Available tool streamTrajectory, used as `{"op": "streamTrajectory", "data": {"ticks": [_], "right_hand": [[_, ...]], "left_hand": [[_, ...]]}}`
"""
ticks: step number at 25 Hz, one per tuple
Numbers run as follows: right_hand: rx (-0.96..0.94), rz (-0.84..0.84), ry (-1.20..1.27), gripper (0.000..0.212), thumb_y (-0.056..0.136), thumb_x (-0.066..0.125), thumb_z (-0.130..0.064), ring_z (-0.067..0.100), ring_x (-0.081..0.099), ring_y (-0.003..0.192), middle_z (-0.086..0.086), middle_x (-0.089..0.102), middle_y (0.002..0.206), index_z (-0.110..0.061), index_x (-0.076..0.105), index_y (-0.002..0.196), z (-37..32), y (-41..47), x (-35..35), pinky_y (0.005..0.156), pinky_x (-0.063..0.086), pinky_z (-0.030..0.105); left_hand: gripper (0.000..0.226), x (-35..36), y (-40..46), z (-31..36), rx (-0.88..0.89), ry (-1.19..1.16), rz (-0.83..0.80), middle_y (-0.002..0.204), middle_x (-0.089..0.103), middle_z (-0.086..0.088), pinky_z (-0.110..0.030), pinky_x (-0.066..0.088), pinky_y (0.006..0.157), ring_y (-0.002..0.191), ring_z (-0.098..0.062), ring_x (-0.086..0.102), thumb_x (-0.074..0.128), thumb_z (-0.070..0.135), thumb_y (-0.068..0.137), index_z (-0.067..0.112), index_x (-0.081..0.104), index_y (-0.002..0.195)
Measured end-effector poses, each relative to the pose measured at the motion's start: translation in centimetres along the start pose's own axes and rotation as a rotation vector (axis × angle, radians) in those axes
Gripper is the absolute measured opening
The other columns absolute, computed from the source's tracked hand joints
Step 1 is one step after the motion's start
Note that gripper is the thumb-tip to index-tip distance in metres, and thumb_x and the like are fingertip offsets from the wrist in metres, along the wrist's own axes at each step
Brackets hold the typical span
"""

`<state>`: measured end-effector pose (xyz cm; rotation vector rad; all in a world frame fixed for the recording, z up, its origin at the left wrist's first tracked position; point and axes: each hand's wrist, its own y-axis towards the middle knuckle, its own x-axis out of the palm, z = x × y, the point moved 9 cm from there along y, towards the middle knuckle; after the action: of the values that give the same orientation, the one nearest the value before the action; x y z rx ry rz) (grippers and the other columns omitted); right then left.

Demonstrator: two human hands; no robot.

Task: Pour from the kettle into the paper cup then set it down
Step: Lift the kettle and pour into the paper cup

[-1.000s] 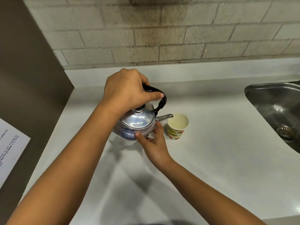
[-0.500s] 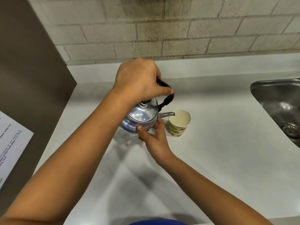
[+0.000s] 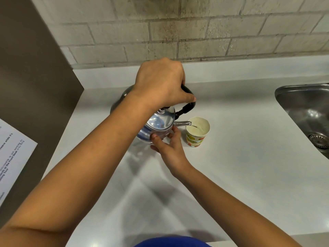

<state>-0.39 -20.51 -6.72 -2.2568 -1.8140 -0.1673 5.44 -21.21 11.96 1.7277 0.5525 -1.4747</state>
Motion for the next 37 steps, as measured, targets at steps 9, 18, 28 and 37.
{"op": "streamTrajectory", "data": {"ticks": [9, 18, 28, 37], "right_hand": [[0.009, 0.007, -0.002, 0.064, 0.082, 0.062, -0.016, -0.002, 0.063, 0.081, -0.014, 0.046, 0.109, -0.016, 0.024, 0.133, 0.01, 0.03, 0.07, 0.093, 0.051, 0.041], [0.003, 0.018, 0.017, 0.064, 0.082, 0.062, -0.014, 0.001, 0.061, 0.084, -0.016, 0.046, 0.107, -0.015, 0.023, 0.133, -0.24, 0.09, 0.13, 0.096, 0.049, 0.045], [0.012, 0.016, 0.007, 0.064, 0.082, 0.062, -0.016, -0.006, 0.063, 0.076, -0.020, 0.047, 0.104, -0.017, 0.023, 0.133, -0.27, 0.12, 0.21, 0.095, 0.050, 0.044], [0.018, 0.013, 0.015, 0.063, 0.083, 0.061, -0.013, -0.004, 0.062, 0.077, -0.019, 0.046, 0.104, -0.015, 0.023, 0.133, -0.29, 0.18, 0.31, 0.090, 0.051, 0.040]], "left_hand": [[0.048, -0.15, 0.13, 0.24, 0.003, 0.026, -0.011, 0.052, 0.046, 0.006, -0.022, 0.021, 0.042, 0.061, -0.021, 0.052, 0.062, 0.066, 0.065, 0.021, 0.074, 0.076], [0.048, -0.43, 0.17, 0.52, 0.016, 0.039, -0.003, 0.051, 0.045, 0.006, -0.023, 0.019, 0.043, 0.063, -0.020, 0.052, 0.062, 0.067, 0.065, 0.021, 0.073, 0.074], [0.048, -0.49, 0.31, 0.63, 0.024, 0.044, -0.014, 0.051, 0.043, 0.007, -0.023, 0.018, 0.043, 0.063, -0.020, 0.050, 0.062, 0.067, 0.066, 0.021, 0.073, 0.075], [0.048, -0.50, 0.22, 0.82, 0.041, 0.062, -0.014, 0.050, 0.039, 0.006, -0.024, 0.018, 0.043, 0.063, -0.021, 0.049, 0.062, 0.066, 0.066, 0.020, 0.073, 0.076]]}}
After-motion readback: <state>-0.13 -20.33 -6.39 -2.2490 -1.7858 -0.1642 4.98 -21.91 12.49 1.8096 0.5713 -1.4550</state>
